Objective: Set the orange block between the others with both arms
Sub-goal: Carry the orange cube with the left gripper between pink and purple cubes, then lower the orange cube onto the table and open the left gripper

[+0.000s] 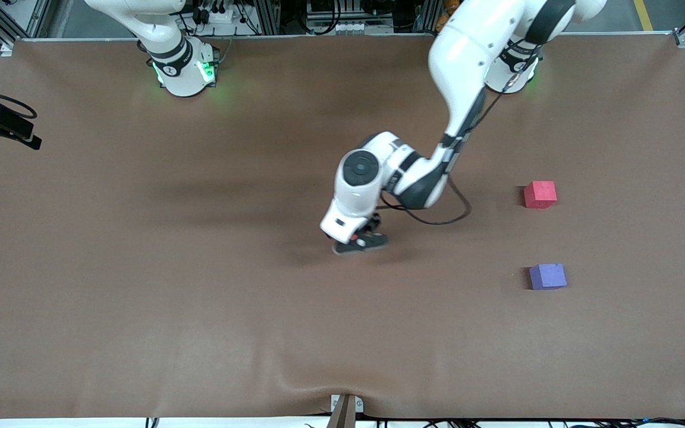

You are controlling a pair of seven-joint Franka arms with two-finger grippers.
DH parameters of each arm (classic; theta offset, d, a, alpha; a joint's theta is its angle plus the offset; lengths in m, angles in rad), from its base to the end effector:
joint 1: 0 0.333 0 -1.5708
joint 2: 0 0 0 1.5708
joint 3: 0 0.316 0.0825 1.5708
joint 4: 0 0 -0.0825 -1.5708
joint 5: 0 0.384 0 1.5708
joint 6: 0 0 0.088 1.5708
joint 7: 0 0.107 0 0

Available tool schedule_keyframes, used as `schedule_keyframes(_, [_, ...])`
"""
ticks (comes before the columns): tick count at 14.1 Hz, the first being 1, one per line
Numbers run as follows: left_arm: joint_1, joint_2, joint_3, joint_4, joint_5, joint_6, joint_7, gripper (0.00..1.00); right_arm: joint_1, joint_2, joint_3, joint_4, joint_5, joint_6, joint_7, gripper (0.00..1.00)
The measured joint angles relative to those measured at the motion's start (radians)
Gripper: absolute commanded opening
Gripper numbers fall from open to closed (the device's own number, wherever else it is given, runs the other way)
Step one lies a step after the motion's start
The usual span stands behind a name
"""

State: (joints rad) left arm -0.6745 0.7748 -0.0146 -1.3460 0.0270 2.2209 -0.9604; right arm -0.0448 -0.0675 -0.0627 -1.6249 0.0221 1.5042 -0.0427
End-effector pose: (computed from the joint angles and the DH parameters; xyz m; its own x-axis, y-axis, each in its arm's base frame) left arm 0.5800 -0.4735 0.2731 0.9633 0.2596 0.0678 0.2546 -0.9642 0.0746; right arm 0.5232 -0.0551 0.6299 0.9967 -0.0628 -0.0521 -0.0643 -0.9975 -0.0286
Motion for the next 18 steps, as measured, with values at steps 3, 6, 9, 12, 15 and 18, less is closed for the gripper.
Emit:
schedule_keyframes(3, [0.157, -0.129, 0.006, -0.079, 0.114, -0.067, 0.02, 0.0, 0.0, 0.001, -0.001, 0.003, 0.0, 0.0, 0.0, 1.0])
schedule_keyframes(6, [0.332, -0.225, 0.003, -0.221, 0.131, -0.072, 0.186, 0.0, 0.0, 0.001, -0.002, 0.005, 0.0, 0.0, 0.0, 1.0])
schedule_keyframes(9, [0.441, -0.255, -0.002, -0.351, 0.131, -0.071, 0.334, 0.0, 0.0, 0.001, -0.002, 0.005, 0.0, -0.001, 0.001, 1.0])
schedule_keyframes(12, [0.53, -0.287, -0.01, -0.46, 0.131, -0.067, 0.449, 0.0, 0.0, 0.001, -0.003, 0.007, -0.001, -0.001, 0.001, 1.0])
schedule_keyframes(15, [0.668, -0.365, -0.072, -0.571, 0.128, -0.066, 0.584, 0.0, 0.0, 0.001, -0.005, 0.012, -0.001, -0.001, 0.002, 1.0])
schedule_keyframes(18, [0.889, -0.422, -0.2, -0.657, 0.126, -0.038, 0.737, 0.0, -0.001, 0.001, -0.006, 0.014, -0.001, -0.001, 0.002, 1.0])
